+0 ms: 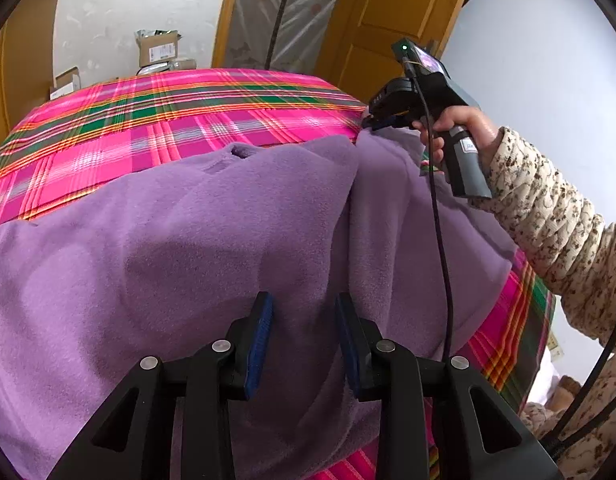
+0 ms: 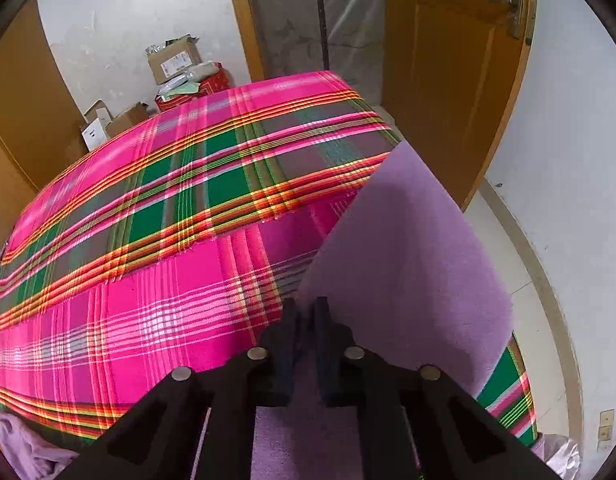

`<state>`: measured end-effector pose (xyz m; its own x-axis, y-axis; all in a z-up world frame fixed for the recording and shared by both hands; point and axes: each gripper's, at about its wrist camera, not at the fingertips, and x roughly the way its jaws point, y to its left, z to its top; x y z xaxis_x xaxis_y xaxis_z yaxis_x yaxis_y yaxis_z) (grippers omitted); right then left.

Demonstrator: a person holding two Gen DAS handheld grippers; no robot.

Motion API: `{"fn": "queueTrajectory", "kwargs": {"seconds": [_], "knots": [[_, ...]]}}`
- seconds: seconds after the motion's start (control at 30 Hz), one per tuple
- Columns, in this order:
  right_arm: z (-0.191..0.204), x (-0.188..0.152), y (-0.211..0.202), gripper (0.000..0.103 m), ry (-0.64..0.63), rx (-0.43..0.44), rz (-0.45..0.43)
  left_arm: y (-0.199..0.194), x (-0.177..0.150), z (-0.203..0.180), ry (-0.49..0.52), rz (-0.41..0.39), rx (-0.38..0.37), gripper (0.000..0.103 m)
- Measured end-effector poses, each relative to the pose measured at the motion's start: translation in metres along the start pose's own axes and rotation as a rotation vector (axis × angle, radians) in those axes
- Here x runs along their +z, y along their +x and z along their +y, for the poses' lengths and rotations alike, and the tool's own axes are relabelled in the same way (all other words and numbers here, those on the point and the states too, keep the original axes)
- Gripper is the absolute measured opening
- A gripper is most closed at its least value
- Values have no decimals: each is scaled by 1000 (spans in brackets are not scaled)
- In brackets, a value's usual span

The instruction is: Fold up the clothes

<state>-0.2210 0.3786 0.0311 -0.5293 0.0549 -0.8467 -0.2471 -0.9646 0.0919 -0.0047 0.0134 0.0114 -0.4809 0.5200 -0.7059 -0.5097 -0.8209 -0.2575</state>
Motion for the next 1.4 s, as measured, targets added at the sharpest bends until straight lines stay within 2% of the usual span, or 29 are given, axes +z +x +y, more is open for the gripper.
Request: {"fn": "queueTrajectory", "kwargs": {"seconds": [0.17, 0.37, 0.47, 0.73, 0.8, 1.07, 1.17, 1.4], "knots": [[-9, -2, -11, 2, 22, 14, -10, 2, 3, -1, 3, -1, 16, 33], [-35, -9, -44, 2, 70, 42, -79, 5, 4, -11, 39, -8, 62, 33], [-50, -20, -56, 2, 105, 53, -91, 1, 5, -15, 28, -46, 46, 33], [-73, -46, -74, 2, 147, 90, -124, 8, 12, -34, 93, -37, 95, 33], [-77, -50, -75, 2, 158, 103, -130, 4, 14, -38, 101, -49, 79, 33], [-103, -65, -88, 2, 194, 113, -173, 6, 15, -57, 138, -32, 88, 33], [-113, -71, -91, 2, 220, 128, -176, 14, 14, -63, 154, 3, 98, 33], [-130, -86, -95, 2, 256, 154, -178, 24, 13, -74, 198, 14, 114, 33]]}}
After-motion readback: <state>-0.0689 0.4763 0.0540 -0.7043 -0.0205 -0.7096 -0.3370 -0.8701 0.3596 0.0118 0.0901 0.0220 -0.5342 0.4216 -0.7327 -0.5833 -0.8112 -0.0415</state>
